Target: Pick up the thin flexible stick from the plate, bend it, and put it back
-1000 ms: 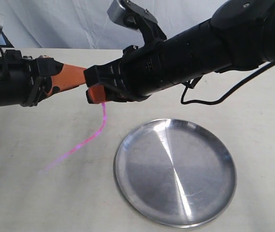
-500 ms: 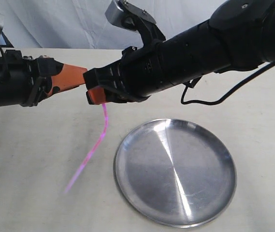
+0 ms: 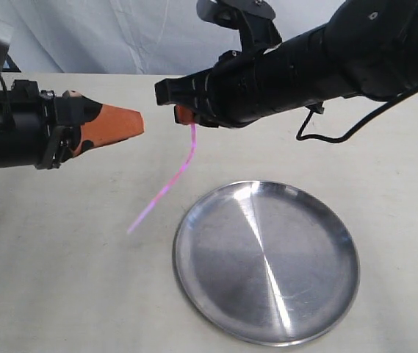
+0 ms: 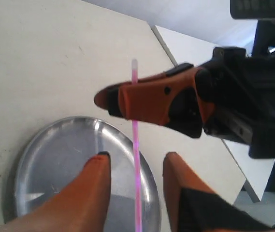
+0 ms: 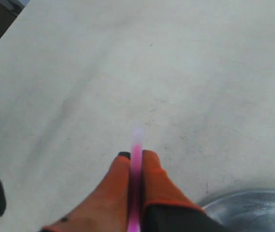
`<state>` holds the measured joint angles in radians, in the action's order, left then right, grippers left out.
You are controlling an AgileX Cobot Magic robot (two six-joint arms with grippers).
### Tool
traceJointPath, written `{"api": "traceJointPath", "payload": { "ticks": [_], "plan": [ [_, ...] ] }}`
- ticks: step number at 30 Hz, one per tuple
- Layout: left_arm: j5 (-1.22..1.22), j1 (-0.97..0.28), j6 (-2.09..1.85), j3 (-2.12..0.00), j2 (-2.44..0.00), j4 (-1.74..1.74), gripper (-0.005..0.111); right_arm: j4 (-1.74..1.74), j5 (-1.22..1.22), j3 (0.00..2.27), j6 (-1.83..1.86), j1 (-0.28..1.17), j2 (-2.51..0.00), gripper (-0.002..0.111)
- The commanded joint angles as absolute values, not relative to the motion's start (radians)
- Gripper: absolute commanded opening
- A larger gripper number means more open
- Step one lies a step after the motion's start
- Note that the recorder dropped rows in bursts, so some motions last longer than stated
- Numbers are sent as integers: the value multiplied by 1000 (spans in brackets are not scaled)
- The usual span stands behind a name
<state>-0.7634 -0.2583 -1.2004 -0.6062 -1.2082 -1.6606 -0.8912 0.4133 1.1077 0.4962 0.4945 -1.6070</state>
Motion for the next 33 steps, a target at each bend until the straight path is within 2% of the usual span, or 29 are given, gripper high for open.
{"api": "traceJointPath", "payload": {
  "ticks": [1,18,19,21,22,23,33],
  "plan": [
    [-792,-254,-1157,-610,-1210,-1600,36,-922,386,1112,474,490,-1599,0],
    [-956,-254,-1041,-610,-1314,-1447,36,-1065,335,1112,478,490,-1599,0],
    [-963,-254,-1041,-610,-1324,-1445,35,-1065,335,1112,480,490,-1599,0],
    [-963,-254,-1041,-610,-1338,-1445,20,-1065,335,1112,482,490,-1599,0],
    [-951,-254,-1054,-610,-1342,-1449,3,-1059,337,1112,486,490,-1599,0],
    [-941,-254,-1067,-610,-1342,-1454,0,-1058,342,1112,496,490,-1599,0],
    [-1018,-254,-1301,-610,-1342,-1654,0,-913,505,1112,506,490,-1599,0]
  ]
}}
